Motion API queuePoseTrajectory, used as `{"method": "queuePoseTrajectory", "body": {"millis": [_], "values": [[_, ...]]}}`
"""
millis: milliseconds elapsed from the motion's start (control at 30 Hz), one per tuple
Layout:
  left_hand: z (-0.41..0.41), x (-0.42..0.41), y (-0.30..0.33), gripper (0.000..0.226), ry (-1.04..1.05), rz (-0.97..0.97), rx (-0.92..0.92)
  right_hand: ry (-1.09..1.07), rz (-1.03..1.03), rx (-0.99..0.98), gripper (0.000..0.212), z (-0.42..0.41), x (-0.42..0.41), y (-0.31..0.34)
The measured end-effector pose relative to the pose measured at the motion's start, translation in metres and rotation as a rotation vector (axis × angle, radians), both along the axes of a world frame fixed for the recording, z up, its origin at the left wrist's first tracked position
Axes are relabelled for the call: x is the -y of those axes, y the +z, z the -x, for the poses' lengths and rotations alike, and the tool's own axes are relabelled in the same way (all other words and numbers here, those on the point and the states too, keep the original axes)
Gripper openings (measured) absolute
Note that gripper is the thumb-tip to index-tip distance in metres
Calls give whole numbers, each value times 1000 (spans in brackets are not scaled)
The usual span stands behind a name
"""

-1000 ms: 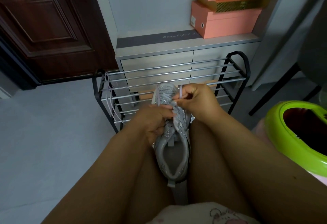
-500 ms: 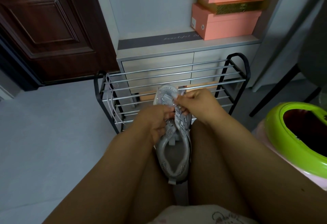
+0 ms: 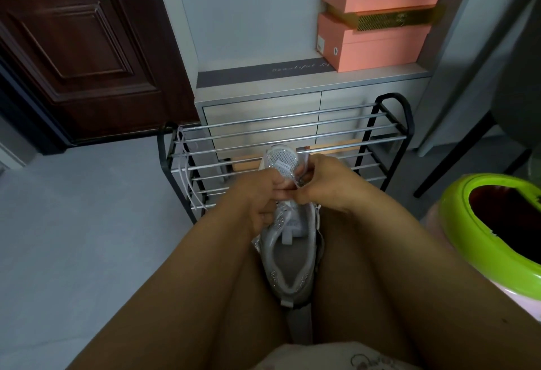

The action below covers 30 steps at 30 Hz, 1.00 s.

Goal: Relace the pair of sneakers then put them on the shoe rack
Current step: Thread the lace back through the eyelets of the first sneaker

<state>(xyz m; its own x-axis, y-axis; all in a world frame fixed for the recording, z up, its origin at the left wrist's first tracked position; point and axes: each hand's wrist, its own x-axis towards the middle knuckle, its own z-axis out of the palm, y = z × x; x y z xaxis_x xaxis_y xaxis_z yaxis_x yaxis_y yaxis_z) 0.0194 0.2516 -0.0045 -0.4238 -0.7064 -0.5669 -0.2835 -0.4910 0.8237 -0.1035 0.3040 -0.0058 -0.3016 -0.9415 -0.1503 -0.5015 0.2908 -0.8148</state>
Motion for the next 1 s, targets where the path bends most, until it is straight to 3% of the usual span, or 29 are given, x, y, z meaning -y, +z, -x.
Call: {"method": "queuePoseTrajectory", "body": {"millis": [133,200,433,733,1000], "values": [[-1,0,-5,20,-44,24,24,9,35,365,40,21,-3,-12],[-1,-1,-5,8,-35,48,7,24,21,492,45,27,-2,-16],[6,15,-23,32,-13,357,136,22,6,541,47,31,0,-22],[10,12,-42,4,-28,586,147,8,-3,523,47,34,3,-25],[8,4,-46,17,-99,821,237,11,7,517,48,33,2,-25]]}}
